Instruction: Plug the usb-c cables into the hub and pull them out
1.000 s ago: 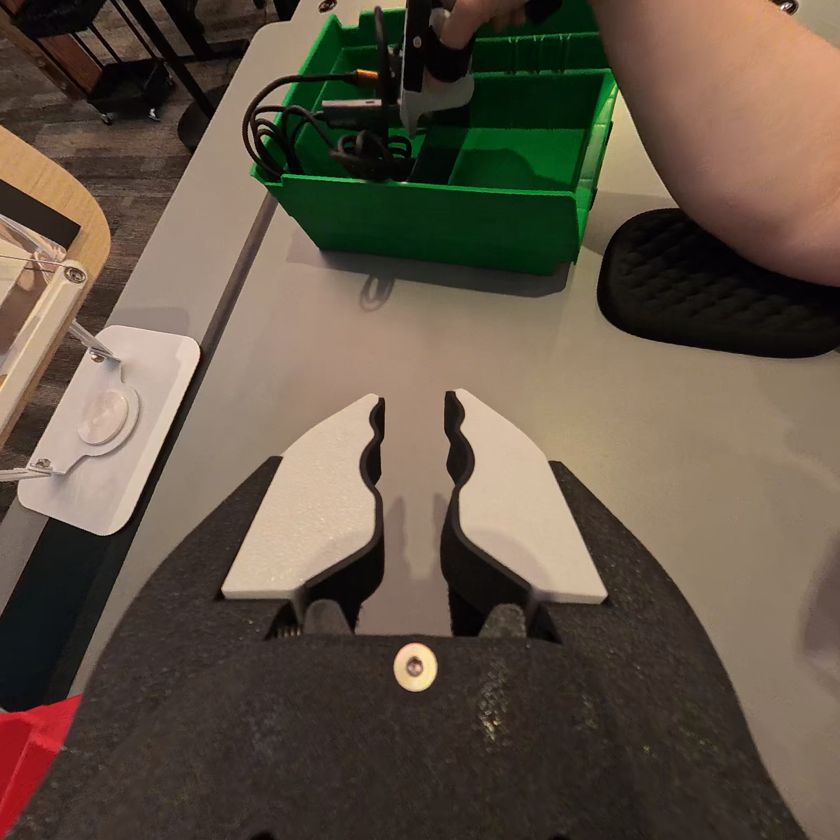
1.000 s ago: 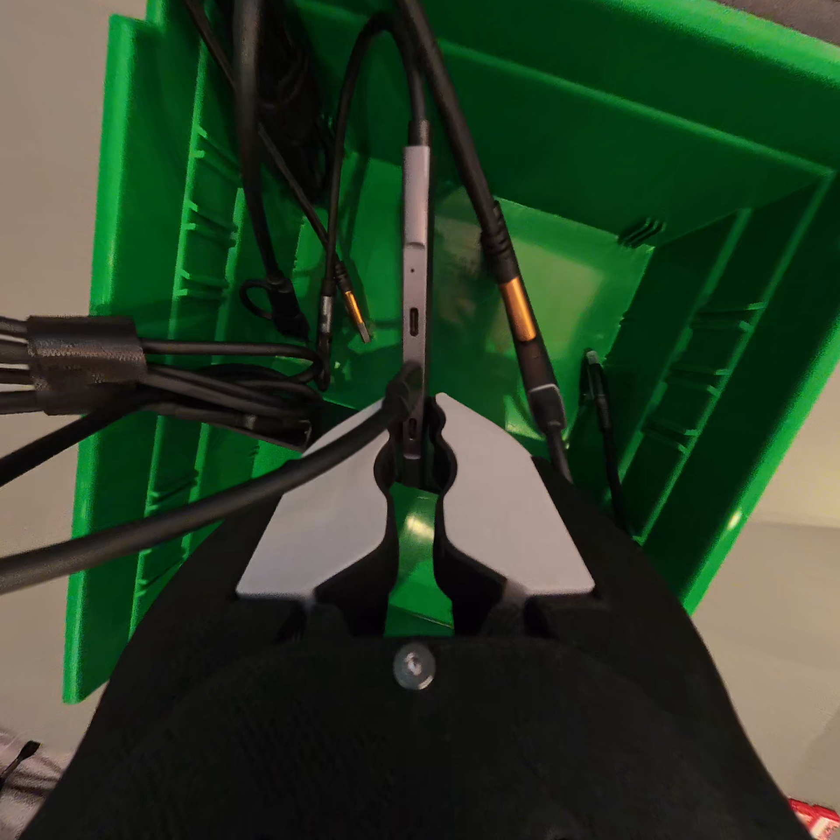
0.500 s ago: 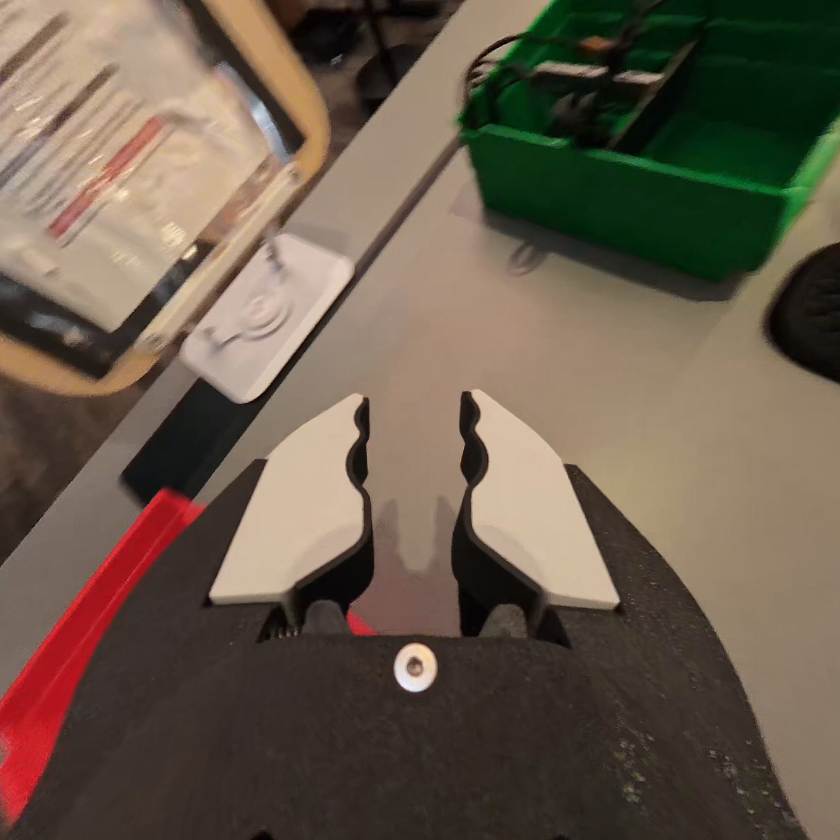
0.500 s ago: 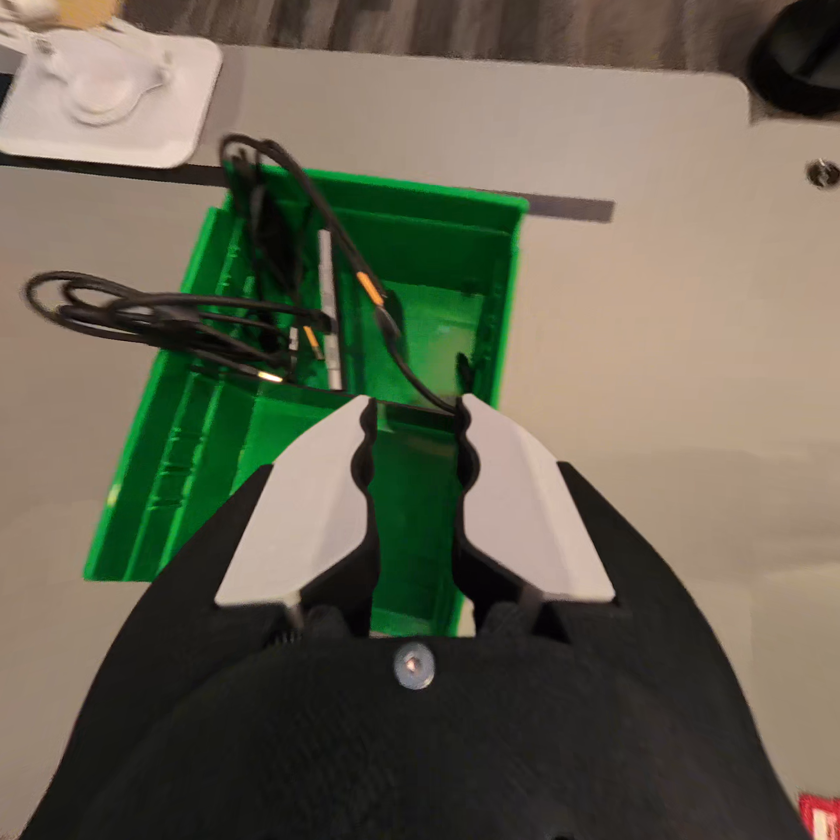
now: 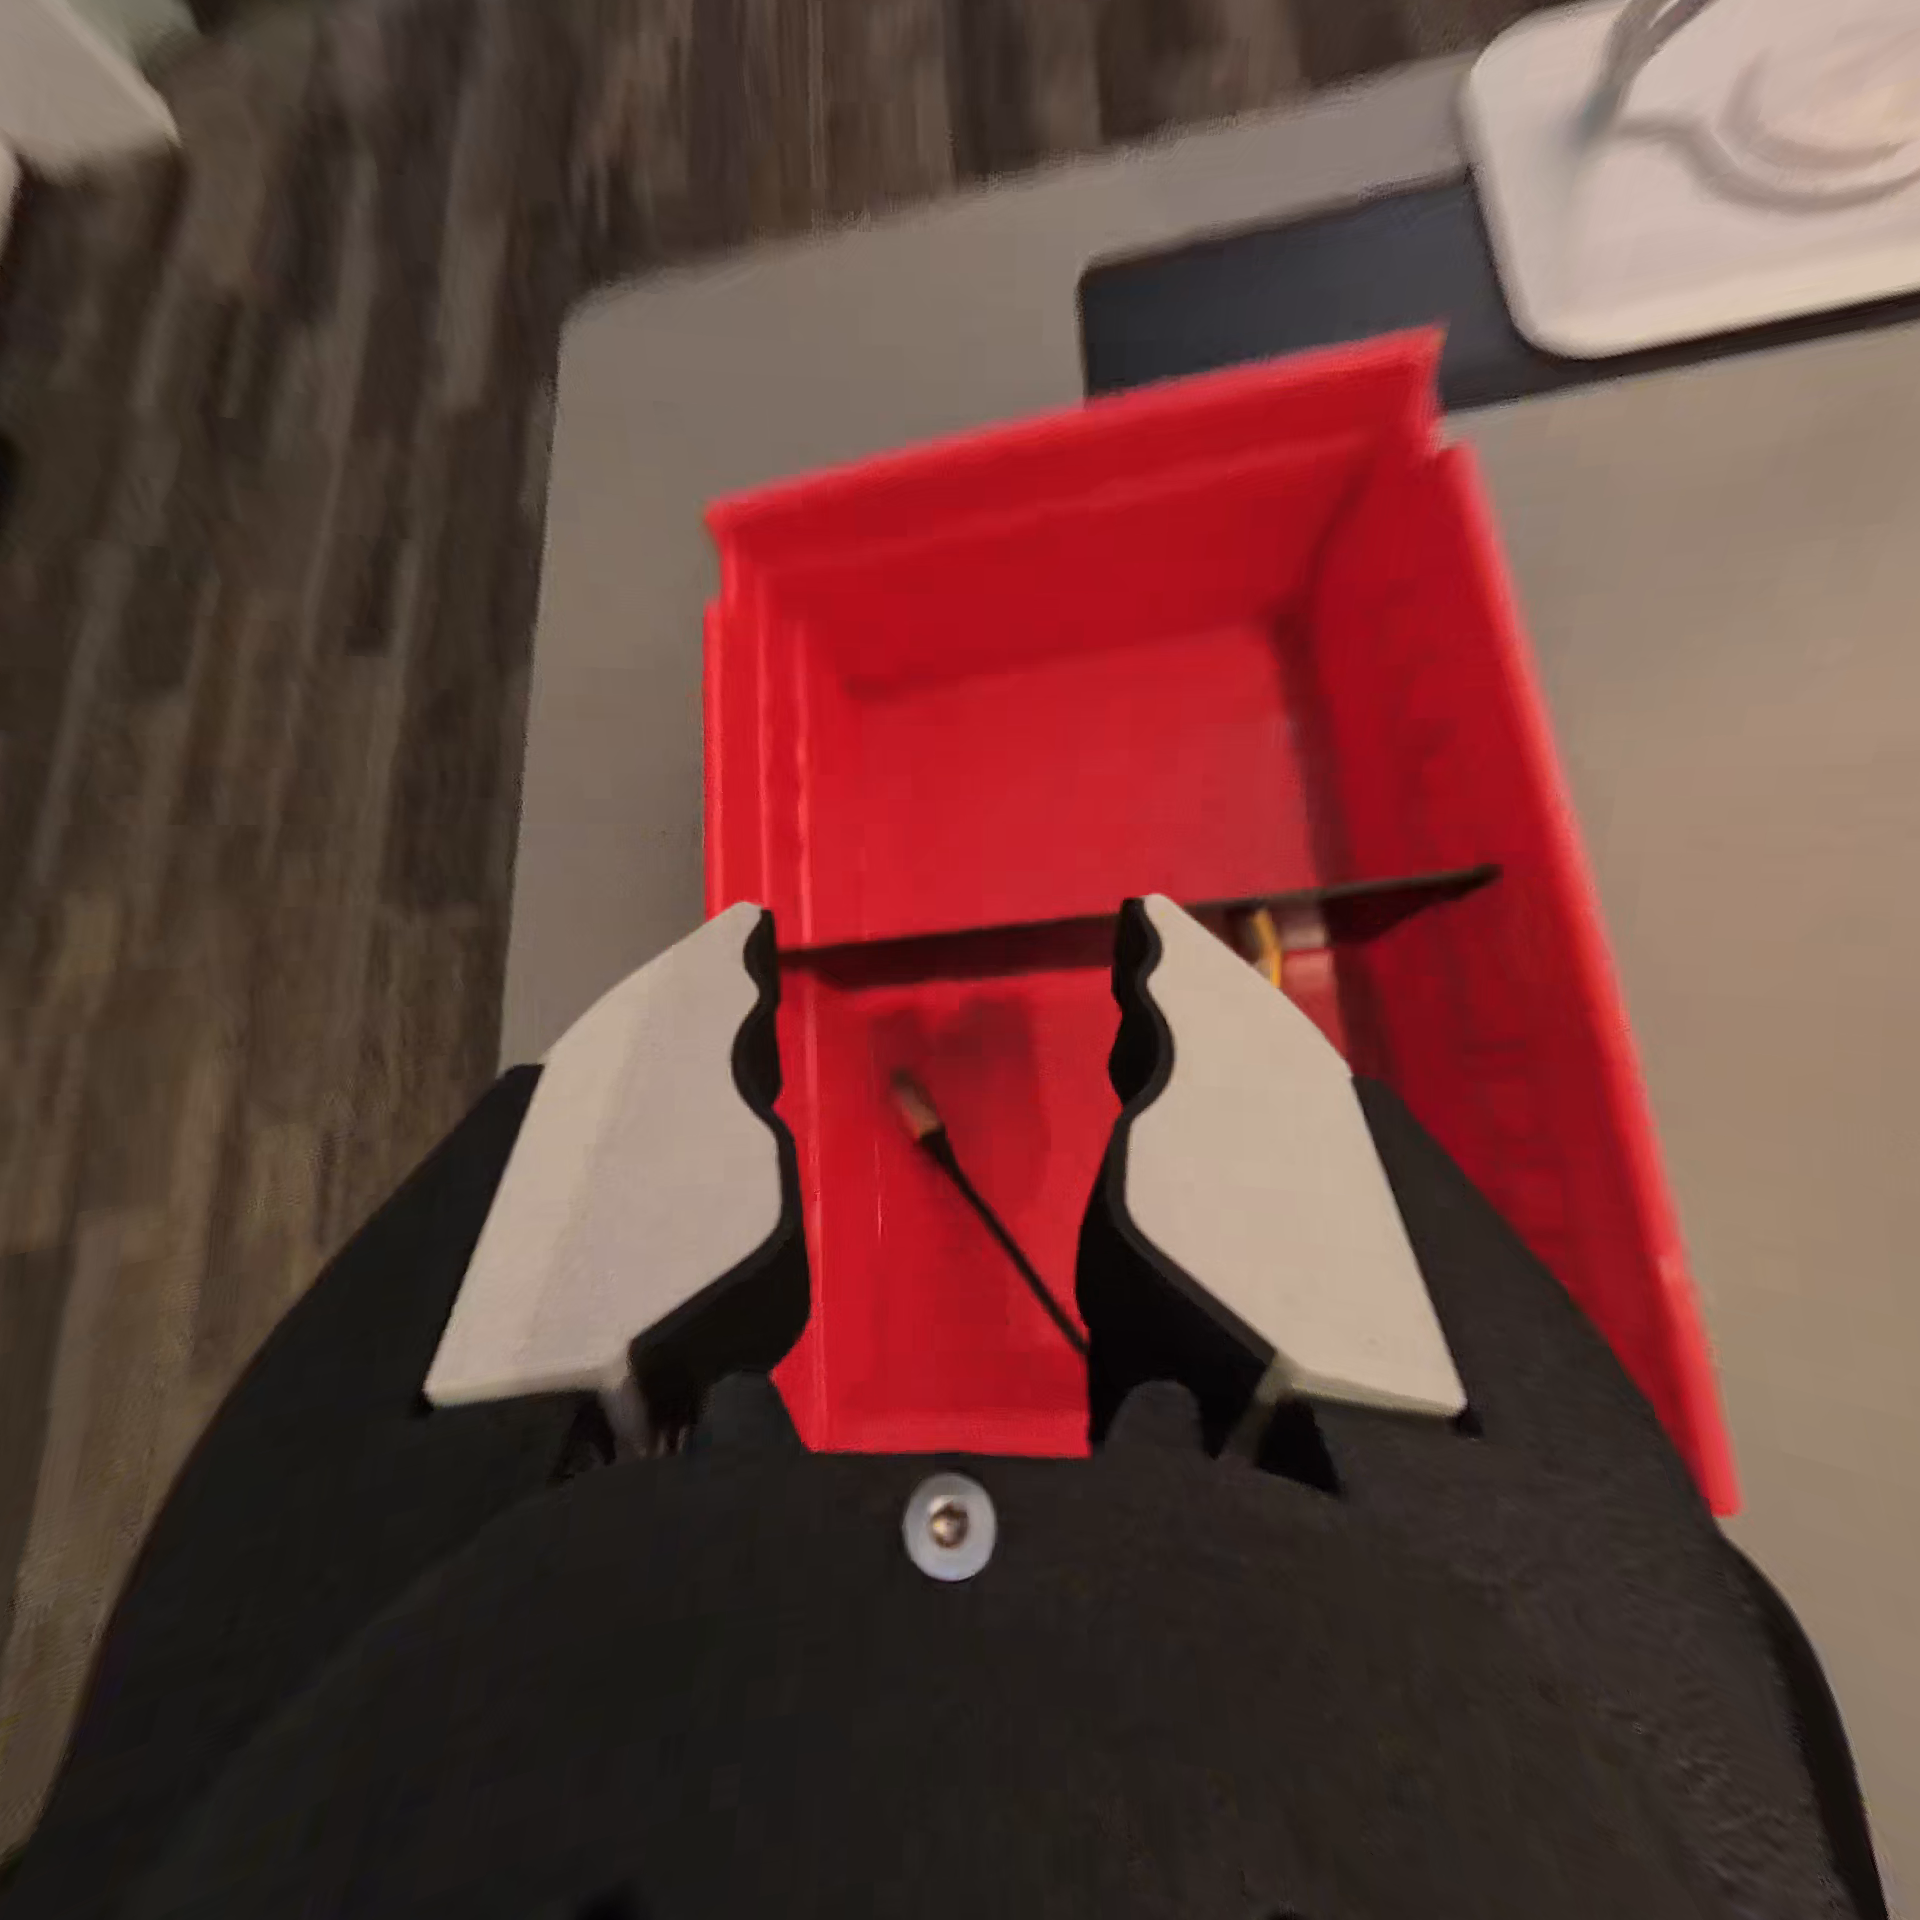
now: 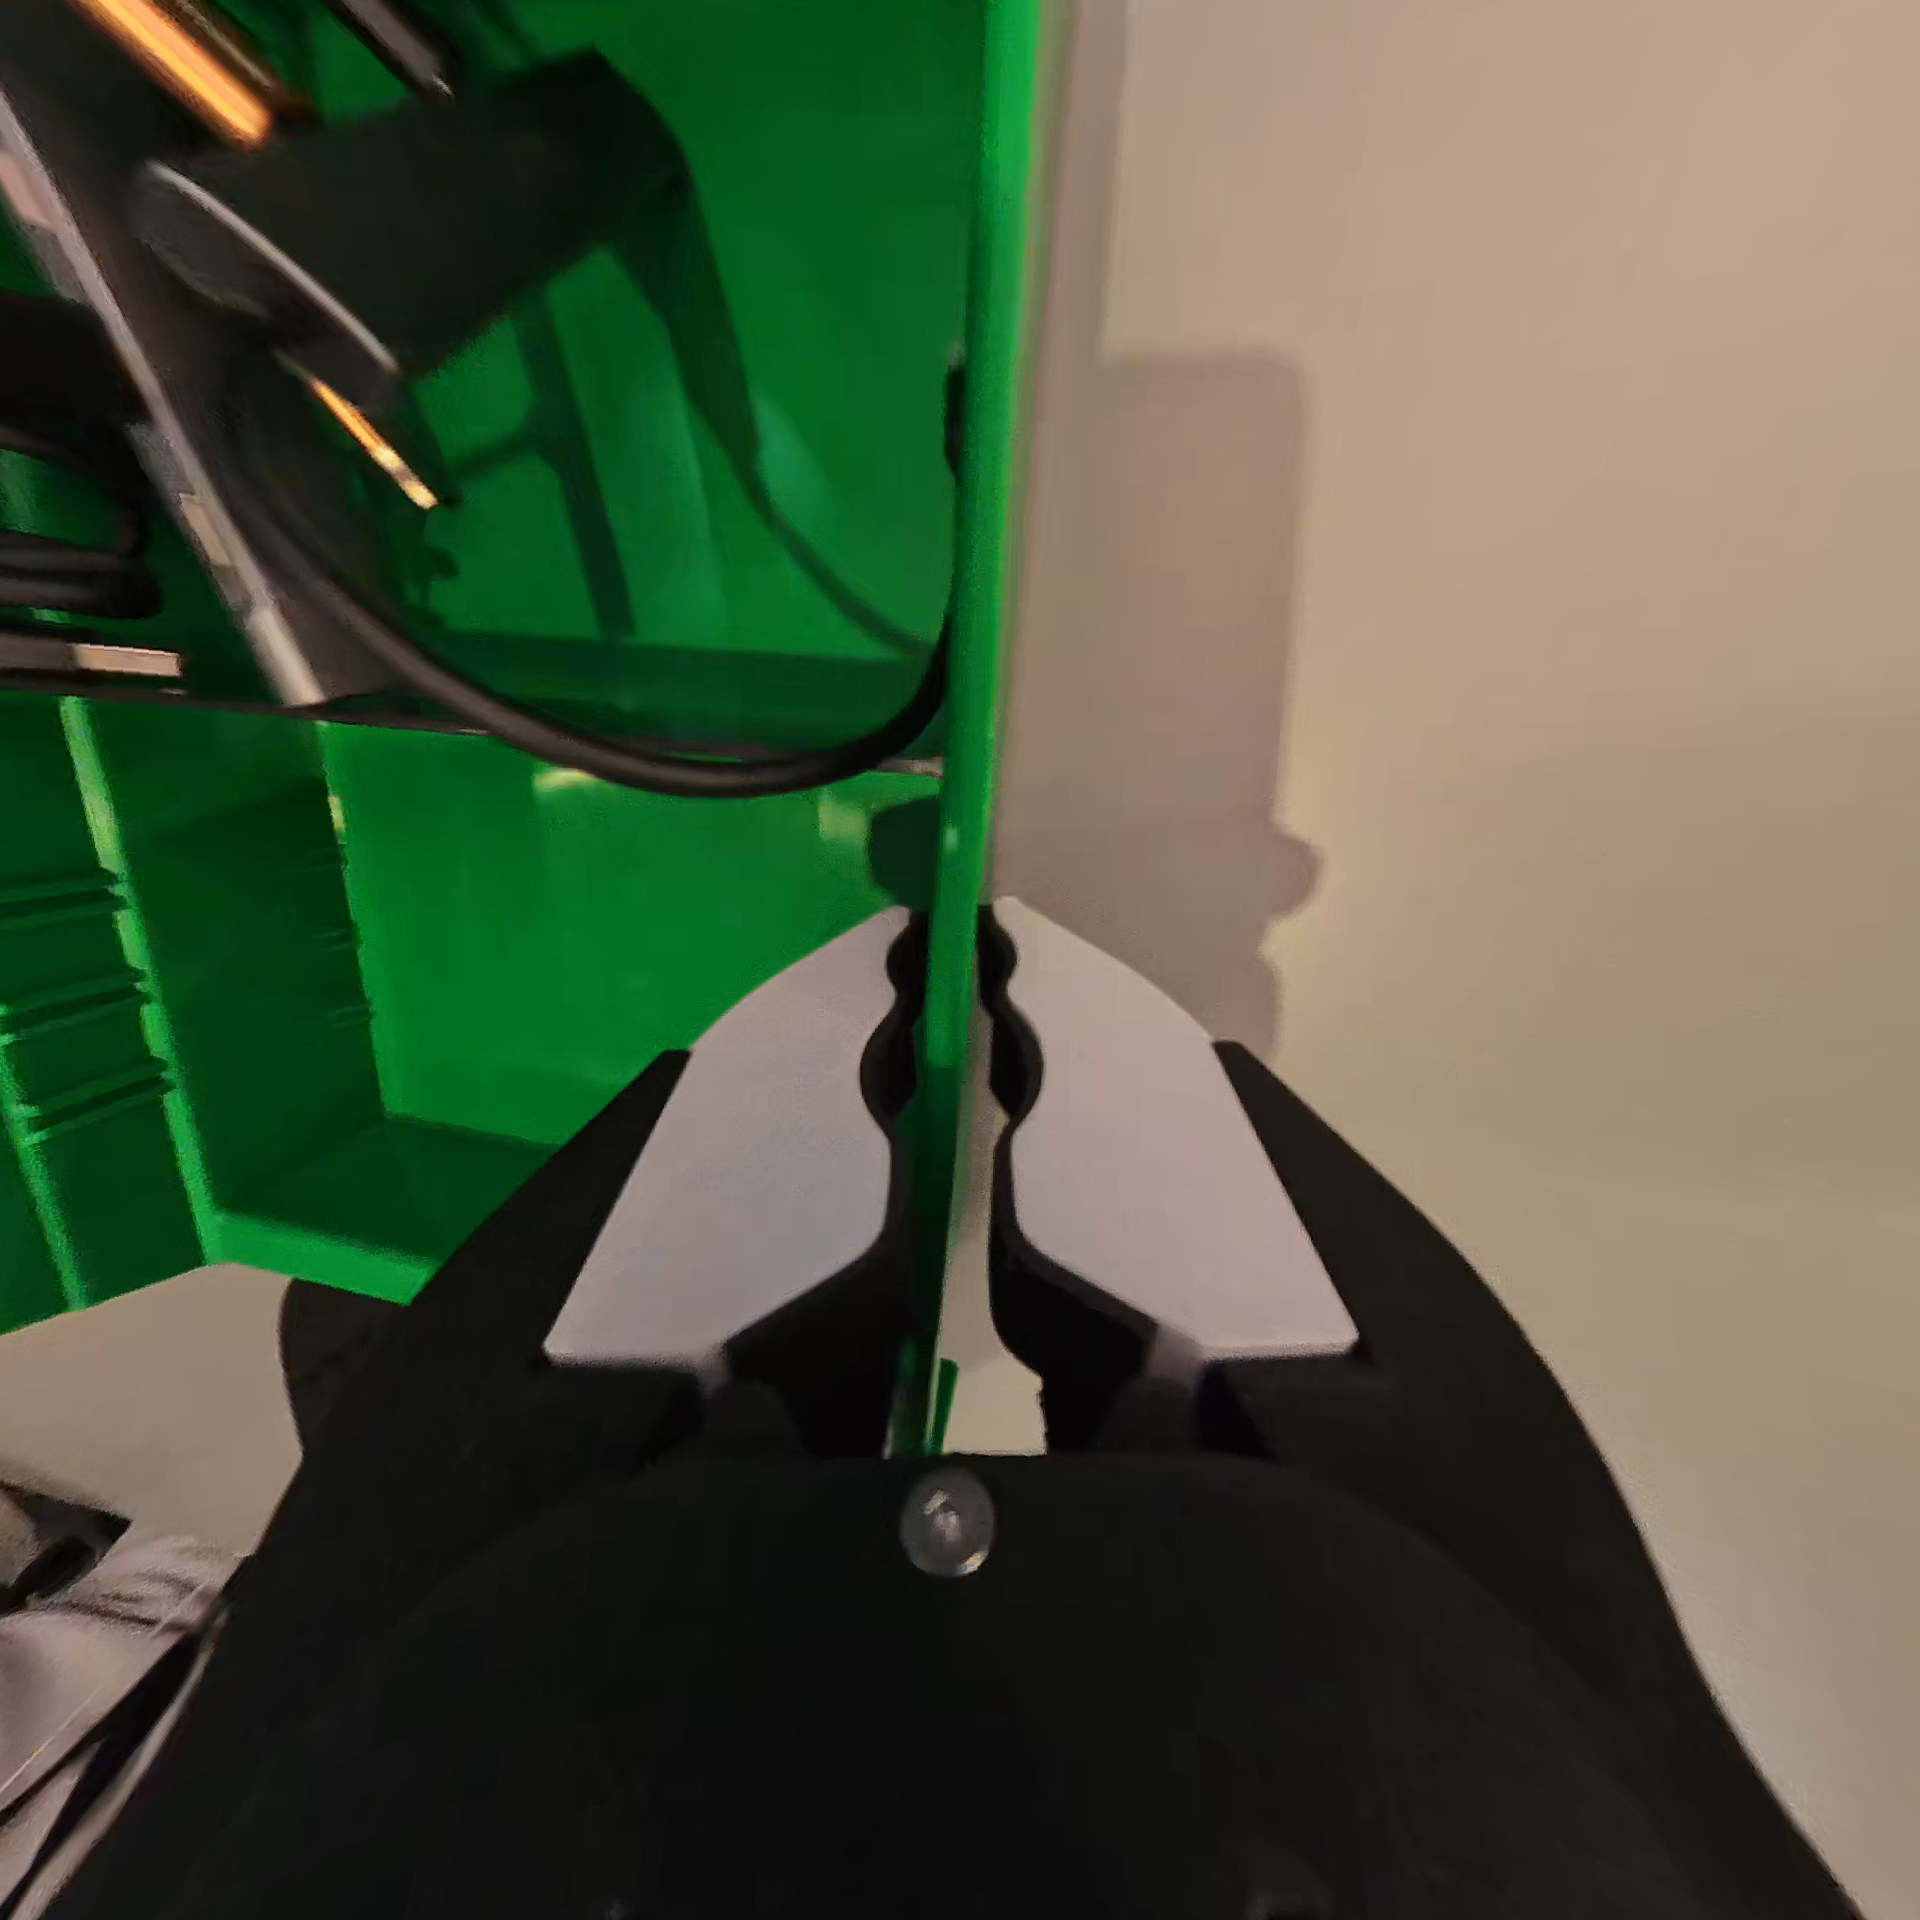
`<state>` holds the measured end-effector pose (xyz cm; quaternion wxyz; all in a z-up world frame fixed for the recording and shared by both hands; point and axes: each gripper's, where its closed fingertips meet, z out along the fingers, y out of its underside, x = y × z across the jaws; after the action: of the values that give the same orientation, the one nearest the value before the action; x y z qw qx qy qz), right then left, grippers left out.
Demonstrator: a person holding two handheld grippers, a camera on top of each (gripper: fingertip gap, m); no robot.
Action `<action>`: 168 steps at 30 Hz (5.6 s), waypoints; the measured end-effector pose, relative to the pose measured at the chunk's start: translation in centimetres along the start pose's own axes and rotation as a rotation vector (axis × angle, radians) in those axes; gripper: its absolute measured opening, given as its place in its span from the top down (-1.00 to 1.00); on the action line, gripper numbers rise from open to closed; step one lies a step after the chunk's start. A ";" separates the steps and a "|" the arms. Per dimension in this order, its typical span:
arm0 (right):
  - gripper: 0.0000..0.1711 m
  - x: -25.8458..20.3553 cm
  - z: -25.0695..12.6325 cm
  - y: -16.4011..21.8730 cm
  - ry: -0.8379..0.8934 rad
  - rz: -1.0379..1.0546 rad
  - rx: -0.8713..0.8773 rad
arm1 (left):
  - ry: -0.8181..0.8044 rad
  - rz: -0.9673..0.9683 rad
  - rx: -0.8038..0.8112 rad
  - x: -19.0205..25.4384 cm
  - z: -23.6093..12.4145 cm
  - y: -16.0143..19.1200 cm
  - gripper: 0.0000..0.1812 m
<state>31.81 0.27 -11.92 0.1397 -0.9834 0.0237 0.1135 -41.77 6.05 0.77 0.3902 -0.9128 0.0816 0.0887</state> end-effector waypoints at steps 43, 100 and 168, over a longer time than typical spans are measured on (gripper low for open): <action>0.82 -14.0 3.5 0.2 0.042 -0.306 -0.361 | 0.172 0.022 -0.545 4.4 4.6 8.4 0.84; 0.56 -44.7 5.1 0.6 0.067 -0.608 0.216 | 0.081 0.063 0.715 7.7 -13.0 -11.6 0.46; 0.94 -45.7 13.2 0.3 0.028 -0.421 -0.344 | -0.346 0.342 0.715 5.6 -13.4 -11.5 0.45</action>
<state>-15.54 4.35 -13.87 -0.0093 -0.9774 -0.1991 0.0708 -32.50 3.74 16.62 0.6693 -0.6654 0.1909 0.2699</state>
